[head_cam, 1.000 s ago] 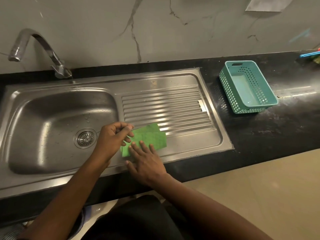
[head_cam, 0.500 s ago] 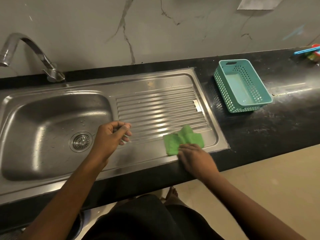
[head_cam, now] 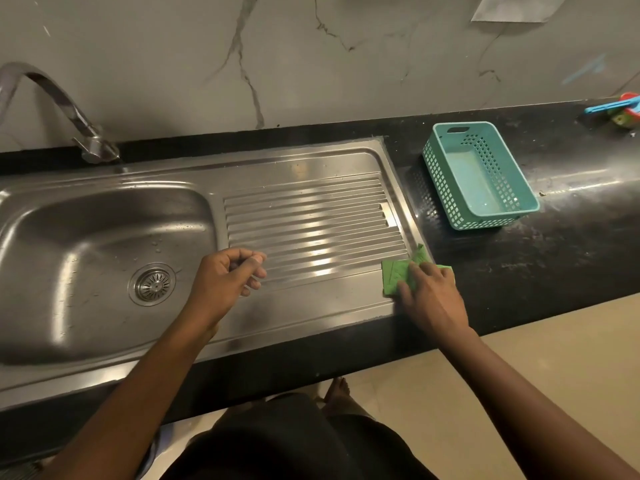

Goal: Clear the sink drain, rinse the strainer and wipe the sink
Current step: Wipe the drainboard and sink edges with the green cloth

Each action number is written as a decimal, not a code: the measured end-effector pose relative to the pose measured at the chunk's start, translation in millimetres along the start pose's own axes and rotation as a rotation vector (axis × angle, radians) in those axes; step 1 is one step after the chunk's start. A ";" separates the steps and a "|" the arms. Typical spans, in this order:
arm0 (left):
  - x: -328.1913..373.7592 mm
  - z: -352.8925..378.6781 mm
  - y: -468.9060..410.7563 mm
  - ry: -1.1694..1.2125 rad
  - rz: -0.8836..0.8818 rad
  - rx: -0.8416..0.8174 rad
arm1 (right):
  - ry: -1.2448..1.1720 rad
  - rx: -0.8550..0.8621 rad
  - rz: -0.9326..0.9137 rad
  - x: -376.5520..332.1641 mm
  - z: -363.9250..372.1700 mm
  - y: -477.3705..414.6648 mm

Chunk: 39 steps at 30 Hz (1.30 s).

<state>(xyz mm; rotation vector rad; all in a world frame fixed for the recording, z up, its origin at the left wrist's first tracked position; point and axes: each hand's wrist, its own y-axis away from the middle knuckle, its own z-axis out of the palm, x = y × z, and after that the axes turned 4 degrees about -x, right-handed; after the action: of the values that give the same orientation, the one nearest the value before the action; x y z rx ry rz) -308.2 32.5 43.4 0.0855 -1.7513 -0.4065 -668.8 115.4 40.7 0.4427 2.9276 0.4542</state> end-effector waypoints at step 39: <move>10.6 34.4 -20.7 -0.006 0.004 0.006 | -0.293 0.011 -0.016 13.4 17.7 -8.0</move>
<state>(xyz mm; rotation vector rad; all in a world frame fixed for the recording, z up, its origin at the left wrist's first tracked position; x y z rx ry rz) -347.0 17.8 41.1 0.0851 -1.7580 -0.3985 -680.3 117.1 20.2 0.4451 2.6502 0.3383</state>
